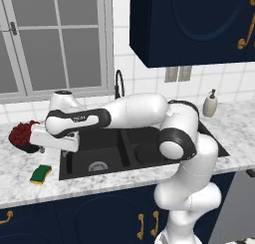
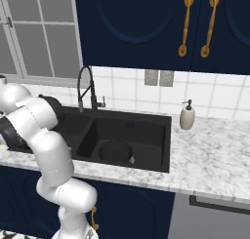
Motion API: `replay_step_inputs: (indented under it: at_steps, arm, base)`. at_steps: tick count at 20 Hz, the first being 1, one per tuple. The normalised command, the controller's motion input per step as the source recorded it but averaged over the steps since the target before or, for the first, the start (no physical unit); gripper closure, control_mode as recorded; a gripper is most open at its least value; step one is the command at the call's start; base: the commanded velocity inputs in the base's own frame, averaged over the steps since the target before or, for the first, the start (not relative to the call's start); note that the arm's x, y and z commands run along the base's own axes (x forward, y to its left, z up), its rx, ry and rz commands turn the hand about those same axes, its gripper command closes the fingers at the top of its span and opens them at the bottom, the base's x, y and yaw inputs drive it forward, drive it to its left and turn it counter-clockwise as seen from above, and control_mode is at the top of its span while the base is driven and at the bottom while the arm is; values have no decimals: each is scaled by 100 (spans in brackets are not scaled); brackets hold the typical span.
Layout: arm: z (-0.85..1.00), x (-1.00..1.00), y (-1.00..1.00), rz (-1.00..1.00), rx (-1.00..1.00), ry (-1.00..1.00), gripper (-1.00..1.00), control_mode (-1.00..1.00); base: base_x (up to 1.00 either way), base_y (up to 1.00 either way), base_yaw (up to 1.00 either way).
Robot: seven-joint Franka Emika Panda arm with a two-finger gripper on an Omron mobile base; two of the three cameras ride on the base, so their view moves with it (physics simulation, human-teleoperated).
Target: Pick the pan and sponge and place them into the sink. Then turn on the water.
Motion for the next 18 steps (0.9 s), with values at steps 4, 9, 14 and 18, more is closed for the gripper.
replay_step_inputs:
  at_steps: [4, 9, 14, 18]
  arm:
    - [-27, 18, 7, -2, -7, 0, -100, -100]
    - [-30, 18, 12, -2, -8, 0, -100, -100]
    - [-14, 12, 40, 0, -4, 0, -100, -100]
    - [-22, 9, 19, -2, -4, 0, -100, -100]
  base:
    - [0, 0, 0]
    - [0, 0, 0]
    - [0, 0, 0]
    - [0, 0, 0]
